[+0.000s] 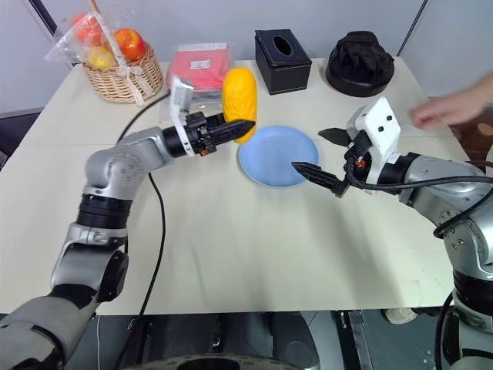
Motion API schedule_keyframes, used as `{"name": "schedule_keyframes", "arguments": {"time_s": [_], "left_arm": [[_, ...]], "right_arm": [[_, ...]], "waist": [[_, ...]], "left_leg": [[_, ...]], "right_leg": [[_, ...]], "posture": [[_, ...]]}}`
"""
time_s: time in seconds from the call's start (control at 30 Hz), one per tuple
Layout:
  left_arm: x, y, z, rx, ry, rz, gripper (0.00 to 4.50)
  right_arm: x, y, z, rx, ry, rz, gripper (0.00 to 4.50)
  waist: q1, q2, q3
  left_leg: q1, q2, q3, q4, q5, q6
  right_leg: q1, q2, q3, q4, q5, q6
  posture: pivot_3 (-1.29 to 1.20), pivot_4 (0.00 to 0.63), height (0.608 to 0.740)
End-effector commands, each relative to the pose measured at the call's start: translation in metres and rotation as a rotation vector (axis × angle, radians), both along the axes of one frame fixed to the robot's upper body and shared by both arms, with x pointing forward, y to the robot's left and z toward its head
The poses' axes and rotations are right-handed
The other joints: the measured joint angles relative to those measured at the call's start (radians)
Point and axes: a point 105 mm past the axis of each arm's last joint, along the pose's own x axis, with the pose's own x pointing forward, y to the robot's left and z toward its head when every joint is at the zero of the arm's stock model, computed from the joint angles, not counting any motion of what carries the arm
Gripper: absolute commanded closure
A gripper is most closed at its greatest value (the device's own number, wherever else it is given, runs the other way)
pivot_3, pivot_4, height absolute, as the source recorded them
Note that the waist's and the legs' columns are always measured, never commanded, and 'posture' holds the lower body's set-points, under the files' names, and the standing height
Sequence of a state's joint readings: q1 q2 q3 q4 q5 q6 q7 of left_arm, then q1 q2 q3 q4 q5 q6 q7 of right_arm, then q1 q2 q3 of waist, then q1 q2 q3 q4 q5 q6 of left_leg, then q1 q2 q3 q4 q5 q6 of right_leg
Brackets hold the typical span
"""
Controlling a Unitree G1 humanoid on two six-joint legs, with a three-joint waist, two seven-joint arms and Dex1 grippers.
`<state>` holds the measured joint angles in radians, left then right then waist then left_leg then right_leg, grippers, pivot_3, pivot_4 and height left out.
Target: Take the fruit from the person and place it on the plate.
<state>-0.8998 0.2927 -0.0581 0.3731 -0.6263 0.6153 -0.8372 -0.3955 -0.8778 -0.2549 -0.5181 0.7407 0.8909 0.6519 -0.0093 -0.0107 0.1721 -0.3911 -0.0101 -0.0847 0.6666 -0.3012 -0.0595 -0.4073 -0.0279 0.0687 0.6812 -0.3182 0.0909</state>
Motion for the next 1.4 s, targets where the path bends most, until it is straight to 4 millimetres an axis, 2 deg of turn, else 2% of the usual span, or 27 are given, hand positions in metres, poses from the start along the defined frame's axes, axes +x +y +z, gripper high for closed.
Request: {"name": "schedule_keyframes", "arguments": {"time_s": [0.03, 0.27, 0.37, 0.5, 0.87, 0.93, 1.03, 1.2, 1.3, 1.4], "left_arm": [[0.016, -0.015, -0.013, 0.102, -0.047, 0.008, 2.20], [0.041, -0.027, -0.048, 0.322, -0.072, 0.083, 2.20], [0.045, -0.028, -0.058, 0.411, -0.101, 0.085, 2.20], [0.047, -0.029, -0.060, 0.429, -0.105, 0.081, 2.20], [0.048, -0.031, -0.059, 0.439, -0.119, 0.087, 2.20], [0.048, -0.032, -0.059, 0.439, -0.116, 0.083, 1.16], [0.047, -0.034, -0.060, 0.436, -0.109, 0.072, 0.02], [0.049, -0.034, -0.048, 0.390, -0.120, 0.078, 0.02], [0.050, -0.032, -0.028, 0.335, -0.146, 0.076, 0.02], [0.050, -0.020, -0.002, 0.272, -0.171, 0.071, 0.02]], "right_arm": [[-0.007, 0.001, 0.008, 0.007, -0.045, -0.007, 0.00], [-0.008, -0.002, 0.010, 0.015, -0.074, -0.060, 0.00], [-0.010, -0.003, 0.008, -0.035, -0.088, -0.074, 0.00], [-0.012, -0.005, -0.003, -0.112, -0.071, -0.077, 0.00], [-0.015, -0.005, -0.021, -0.140, -0.030, -0.070, 0.00], [-0.015, -0.006, -0.022, -0.142, -0.029, -0.071, 0.00], [-0.014, -0.006, -0.022, -0.143, -0.027, -0.072, 0.00], [-0.014, -0.006, -0.023, -0.140, -0.024, -0.070, 0.00], [-0.014, -0.006, -0.023, -0.138, -0.022, -0.068, 0.00], [-0.013, -0.005, -0.024, -0.135, -0.018, -0.066, 0.00]], "waist": [[-0.002, 0.000, 0.000], [-0.006, -0.001, 0.000], [-0.004, -0.001, 0.001], [-0.003, -0.001, 0.001], [-0.004, -0.001, 0.001], [-0.004, -0.001, 0.001], [-0.003, -0.001, 0.001], [-0.003, -0.001, 0.001], [-0.003, -0.001, 0.001], [-0.006, -0.001, 0.001]], "left_leg": [[0.000, 0.000, 0.000, 0.000, 0.000, 0.000], [-0.001, -0.003, 0.000, -0.001, 0.000, 0.001], [-0.001, -0.004, 0.000, 0.000, 0.000, 0.001], [-0.001, -0.005, 0.000, -0.001, 0.000, 0.001], [-0.001, -0.005, 0.000, 0.000, 0.000, 0.001], [-0.001, -0.005, -0.001, 0.000, 0.000, 0.001], [-0.001, -0.005, -0.001, 0.000, 0.000, 0.001], [-0.001, -0.005, -0.001, 0.000, 0.000, 0.001], [-0.001, -0.005, 0.000, 0.000, 0.000, 0.001], [-0.001, -0.005, 0.000, 0.000, 0.000, 0.001]], "right_leg": [[0.000, 0.000, 0.000, 0.000, 0.000, 0.000], [-0.001, 0.001, 0.000, 0.000, 0.000, 0.000], [-0.001, 0.000, 0.000, 0.001, 0.000, 0.000], [-0.001, 0.000, 0.000, 0.001, 0.000, 0.000], [-0.001, 0.000, 0.000, 0.001, 0.000, 0.000], [-0.001, 0.000, 0.000, 0.001, 0.000, 0.000], [-0.001, 0.000, 0.000, 0.001, 0.000, 0.000], [-0.001, 0.000, 0.000, 0.001, 0.000, 0.000], [-0.001, 0.000, 0.000, 0.001, 0.000, 0.000], [-0.001, 0.000, 0.000, 0.001, 0.000, 0.000]], "posture": [[0.00, 0.150, 0.740], [0.00, 0.150, 0.740], [0.00, 0.150, 0.740], [0.00, 0.150, 0.740], [0.00, 0.150, 0.740], [0.00, 0.150, 0.740], [0.00, 0.150, 0.740], [0.00, 0.150, 0.740], [0.00, 0.150, 0.740], [0.00, 0.150, 0.740]]}}
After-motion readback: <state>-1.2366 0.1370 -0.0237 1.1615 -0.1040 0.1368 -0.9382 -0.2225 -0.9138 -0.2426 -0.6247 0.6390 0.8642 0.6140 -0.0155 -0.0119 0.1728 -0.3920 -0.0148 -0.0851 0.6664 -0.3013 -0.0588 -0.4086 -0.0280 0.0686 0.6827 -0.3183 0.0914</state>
